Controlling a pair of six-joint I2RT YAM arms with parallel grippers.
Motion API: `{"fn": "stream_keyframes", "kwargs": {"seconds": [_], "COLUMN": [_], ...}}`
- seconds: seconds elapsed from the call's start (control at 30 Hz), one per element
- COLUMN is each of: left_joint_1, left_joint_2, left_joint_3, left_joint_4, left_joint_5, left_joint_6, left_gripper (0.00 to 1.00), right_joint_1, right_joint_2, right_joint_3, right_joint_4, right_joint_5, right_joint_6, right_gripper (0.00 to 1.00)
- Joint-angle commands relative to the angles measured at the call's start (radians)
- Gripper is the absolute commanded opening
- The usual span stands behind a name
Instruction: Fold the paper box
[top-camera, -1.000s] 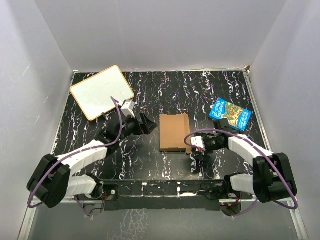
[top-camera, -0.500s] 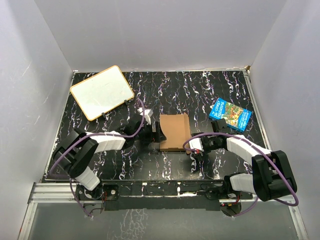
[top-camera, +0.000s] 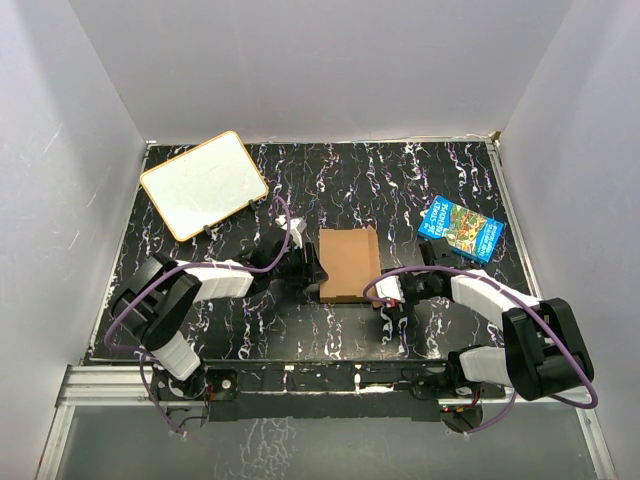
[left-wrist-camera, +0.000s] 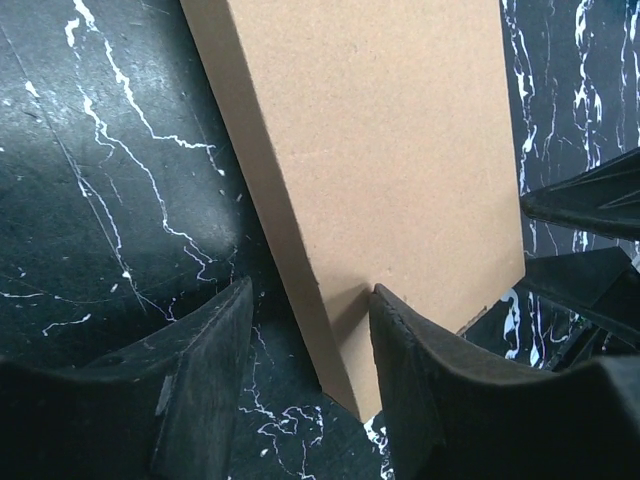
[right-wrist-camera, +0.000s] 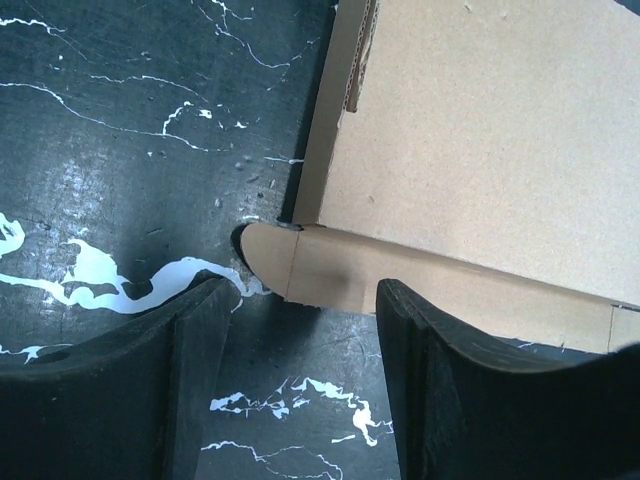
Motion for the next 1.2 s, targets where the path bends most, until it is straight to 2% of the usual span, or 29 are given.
{"fn": "stream_keyframes", "kwargs": {"seconds": [0.0, 0.27, 0.7, 1.17], "left_joint_1": [0.005, 0.023, 0.044, 0.047], "left_joint_2": [0.012, 0.015, 0.027, 0.035], "left_joint_3": [-0.022, -0.041, -0.065, -0.051], "left_joint_4": [-0.052, -0.052, -0.021, -0.026], "left_joint_5": [-0.012, -0.007, 0.028, 0.051], "left_joint_6": [-0.002, -0.013, -0.022, -0.005], "left_gripper": [0.45, 0.39, 0.38, 0.39], "right_joint_1": [0.022, 0.044, 0.045, 0.044], "right_joint_2": [0.010, 0.012, 0.000, 0.021], "right_joint_3": [-0.005, -0.008, 0.024, 0.037], "right_joint_4": [0.059, 0.102, 0.162, 0.179], "right_joint_5": [-0.037, -0.021, -0.015, -0.026], "right_joint_6": [-0.004, 0.042, 0.210, 0.286], "right_gripper": [0.63, 0.56, 0.31, 0.10]}}
